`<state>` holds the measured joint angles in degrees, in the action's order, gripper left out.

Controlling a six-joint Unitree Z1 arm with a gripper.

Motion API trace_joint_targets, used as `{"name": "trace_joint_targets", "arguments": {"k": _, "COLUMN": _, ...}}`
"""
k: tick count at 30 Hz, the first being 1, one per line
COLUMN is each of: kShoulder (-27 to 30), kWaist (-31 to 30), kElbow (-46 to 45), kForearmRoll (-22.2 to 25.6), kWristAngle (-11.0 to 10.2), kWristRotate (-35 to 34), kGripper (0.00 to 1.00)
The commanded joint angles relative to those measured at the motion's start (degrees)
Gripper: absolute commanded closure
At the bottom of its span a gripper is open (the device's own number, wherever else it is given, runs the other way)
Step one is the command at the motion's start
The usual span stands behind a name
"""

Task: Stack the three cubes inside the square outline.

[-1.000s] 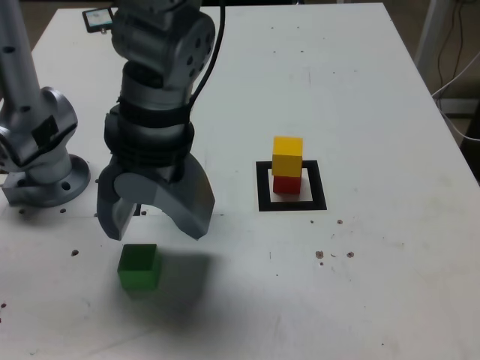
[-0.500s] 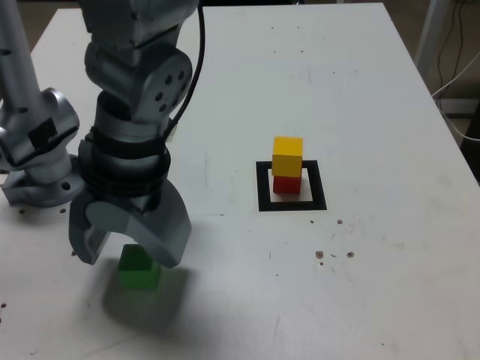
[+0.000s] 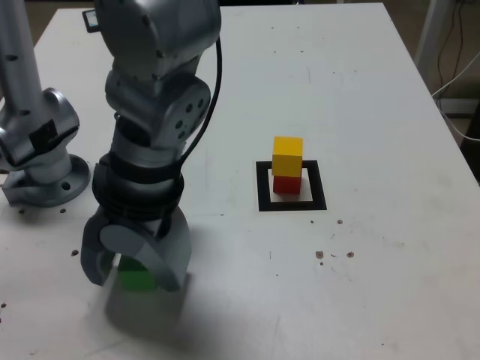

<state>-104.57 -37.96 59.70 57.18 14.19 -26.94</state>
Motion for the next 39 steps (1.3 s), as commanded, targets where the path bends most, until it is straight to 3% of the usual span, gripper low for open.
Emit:
{"name": "trace_joint_targets", "arguments": {"k": 1, "kShoulder": -0.4, "kWaist": -0.1, "kElbow": 0.2, "kForearmRoll": -0.4, "kWristAngle": -0.1, "kWristRotate": -0.3, "kGripper": 0.40}}
{"name": "trace_joint_targets", "arguments": {"k": 5, "kShoulder": -0.4, "kWaist": -0.1, "kElbow": 0.2, "kForearmRoll": -1.3, "kWristAngle": -0.5, "kWristRotate": -0.5, "kGripper": 0.53}}
{"name": "trace_joint_targets", "arguments": {"k": 8, "kShoulder": -0.5, "kWaist": -0.1, "kElbow": 0.3, "kForearmRoll": -1.9, "kWristAngle": -1.5, "kWristRotate": -0.6, "kGripper": 0.56}}
{"name": "trace_joint_targets", "arguments": {"k": 17, "kShoulder": -0.2, "kWaist": -0.1, "kElbow": 0.7, "kForearmRoll": -1.9, "kWristAngle": -6.5, "kWristRotate": -2.4, "kGripper": 0.67}}
{"name": "trace_joint_targets", "arguments": {"k": 24, "kShoulder": 1.1, "kWaist": 0.1, "kElbow": 2.3, "kForearmRoll": -0.5, "kWristAngle": -9.8, "kWristRotate": -3.4, "kGripper": 0.83}}
{"name": "trace_joint_targets", "arguments": {"k": 31, "kShoulder": 3.0, "kWaist": 3.9, "kElbow": 11.0, "kForearmRoll": 11.1, "kWristAngle": -13.6, "kWristRotate": -1.4, "kGripper": 0.84}}
{"name": "trace_joint_targets", "arguments": {"k": 35, "kShoulder": 3.7, "kWaist": 8.9, "kElbow": 19.4, "kForearmRoll": 19.9, "kWristAngle": -15.8, "kWristRotate": 3.2, "kGripper": 0.84}}
{"name": "trace_joint_targets", "arguments": {"k": 39, "kShoulder": 2.9, "kWaist": 14.3, "kElbow": 26.9, "kForearmRoll": 25.2, "kWristAngle": -17.6, "kWristRotate": 7.9, "kGripper": 0.84}}
